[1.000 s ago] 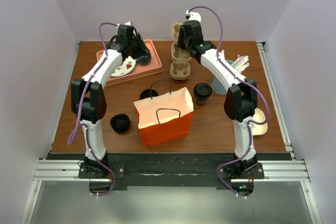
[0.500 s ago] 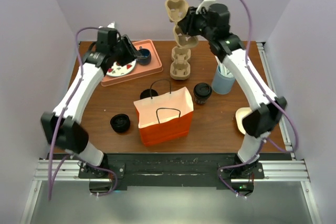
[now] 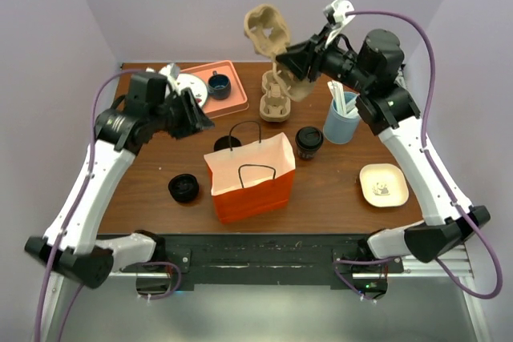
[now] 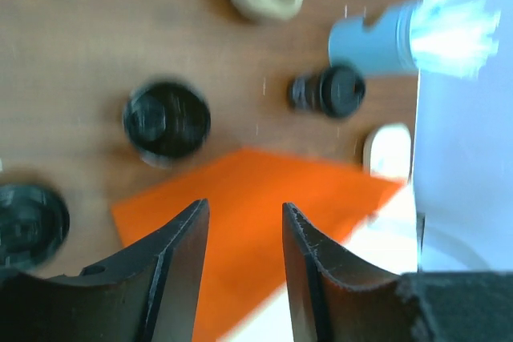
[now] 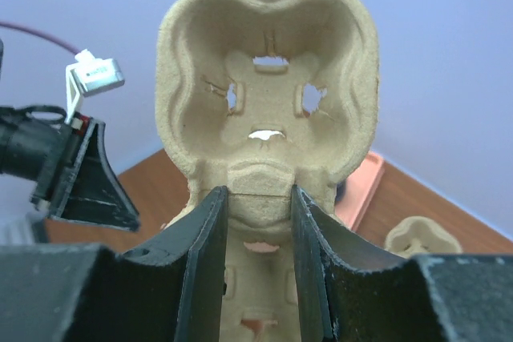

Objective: Pack the takeout coffee

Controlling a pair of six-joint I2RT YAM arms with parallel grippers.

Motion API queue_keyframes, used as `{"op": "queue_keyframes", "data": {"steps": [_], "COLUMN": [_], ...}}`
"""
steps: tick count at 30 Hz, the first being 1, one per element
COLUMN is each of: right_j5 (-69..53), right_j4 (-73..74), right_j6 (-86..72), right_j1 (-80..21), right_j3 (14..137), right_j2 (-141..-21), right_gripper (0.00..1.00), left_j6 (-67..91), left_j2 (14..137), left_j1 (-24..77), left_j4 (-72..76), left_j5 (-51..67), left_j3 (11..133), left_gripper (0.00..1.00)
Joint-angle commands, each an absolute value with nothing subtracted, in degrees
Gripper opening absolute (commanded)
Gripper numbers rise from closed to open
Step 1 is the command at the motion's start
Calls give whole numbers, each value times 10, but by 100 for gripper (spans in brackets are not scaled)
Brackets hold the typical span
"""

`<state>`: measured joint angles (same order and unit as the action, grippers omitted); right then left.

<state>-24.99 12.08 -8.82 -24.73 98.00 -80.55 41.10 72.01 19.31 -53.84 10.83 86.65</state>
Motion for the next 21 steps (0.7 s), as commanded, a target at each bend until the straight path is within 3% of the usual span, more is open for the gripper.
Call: {"op": "queue_keyframes", "data": {"steps": [1,9,21], "right_j5": [-379,-471,-498], "right_j4": [38,-52,-103], "right_j6": [-98,-163,-212], "right_j1": [-248,-267,-323], "right_j3": [927,861,817], "right_j2": [-762,-735,-706], "right_gripper": [13,12,12], "left_j6": [433,416,420], "left_j2": [622,595,585], "left_j1": [207,207,207], "left_j4": [-641,-722,-634], "left_j5": [174,207,261], "left_j3": [818,818,765], "left_gripper": [46,47,47]}}
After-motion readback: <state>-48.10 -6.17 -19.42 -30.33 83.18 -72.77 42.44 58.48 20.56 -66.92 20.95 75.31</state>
